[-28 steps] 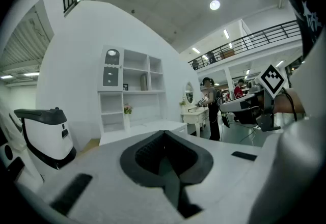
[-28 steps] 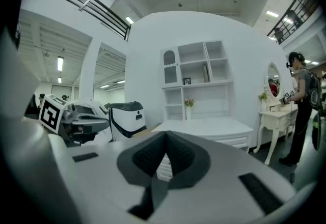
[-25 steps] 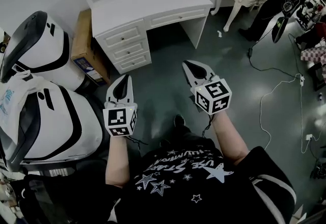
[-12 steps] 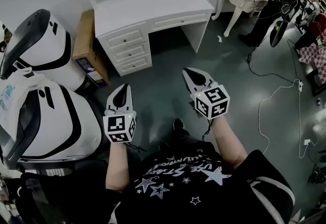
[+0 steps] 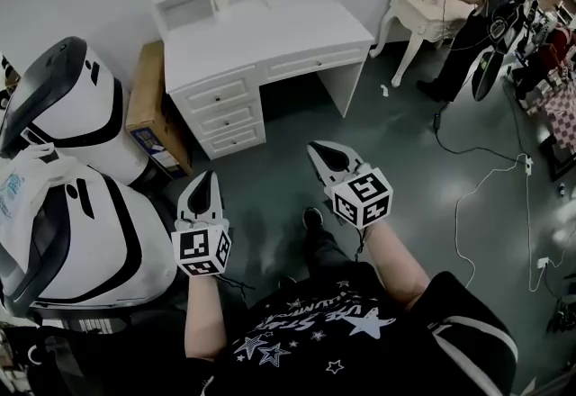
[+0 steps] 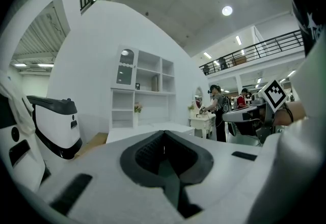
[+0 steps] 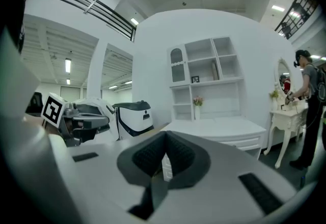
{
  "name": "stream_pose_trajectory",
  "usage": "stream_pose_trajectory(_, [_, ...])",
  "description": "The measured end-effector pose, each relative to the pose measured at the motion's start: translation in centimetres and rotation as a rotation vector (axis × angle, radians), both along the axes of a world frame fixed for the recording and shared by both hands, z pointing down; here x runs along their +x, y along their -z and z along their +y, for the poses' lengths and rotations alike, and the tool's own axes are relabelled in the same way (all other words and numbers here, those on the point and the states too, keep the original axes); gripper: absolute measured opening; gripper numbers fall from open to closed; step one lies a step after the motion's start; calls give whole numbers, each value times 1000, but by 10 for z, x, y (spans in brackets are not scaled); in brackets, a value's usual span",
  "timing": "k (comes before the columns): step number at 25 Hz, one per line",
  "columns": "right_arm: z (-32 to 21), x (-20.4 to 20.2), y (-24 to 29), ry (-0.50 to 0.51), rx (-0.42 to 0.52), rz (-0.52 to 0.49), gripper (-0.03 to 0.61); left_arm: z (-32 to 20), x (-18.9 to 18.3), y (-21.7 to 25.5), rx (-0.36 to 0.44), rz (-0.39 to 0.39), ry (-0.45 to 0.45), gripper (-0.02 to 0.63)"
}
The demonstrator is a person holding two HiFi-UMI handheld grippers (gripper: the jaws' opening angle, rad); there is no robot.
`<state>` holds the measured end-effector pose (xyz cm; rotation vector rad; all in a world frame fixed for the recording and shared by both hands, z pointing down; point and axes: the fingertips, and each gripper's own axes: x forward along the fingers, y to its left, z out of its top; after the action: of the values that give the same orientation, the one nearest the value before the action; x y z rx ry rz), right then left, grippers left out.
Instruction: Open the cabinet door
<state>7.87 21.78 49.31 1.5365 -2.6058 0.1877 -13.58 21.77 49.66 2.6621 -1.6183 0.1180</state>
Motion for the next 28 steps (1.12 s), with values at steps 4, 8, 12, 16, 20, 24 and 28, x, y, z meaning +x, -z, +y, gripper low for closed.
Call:
stream_pose_trajectory(4, [-40, 7, -5, 34, -2, -6, 6, -37, 7, 2, 9, 7, 32, 102])
stream_pose_trajectory(8, [-97, 14, -3, 77, 4, -19, 6, -85, 9, 12, 33, 10, 82, 237])
stream_pose_trajectory(12, [-161, 34, 6, 78, 23, -41, 6, -139, 18, 24, 53, 20, 107, 351])
stream_pose_trajectory(16, [-218, 61, 12, 69, 29, -59, 6, -190, 34, 32, 51, 44, 135, 444])
stream_pose_trajectory(20, [-270, 87, 14, 80, 32, -65, 6, -234, 51, 35, 41, 62, 161, 472])
stream_pose_trajectory(24, [-314, 111, 13, 96, 35, -67, 6, -272, 65, 35, 50, 65, 208, 480])
stream_pose_trajectory(28, [-343, 131, 14, 113, 30, -71, 6, -296, 79, 35, 40, 73, 243, 480])
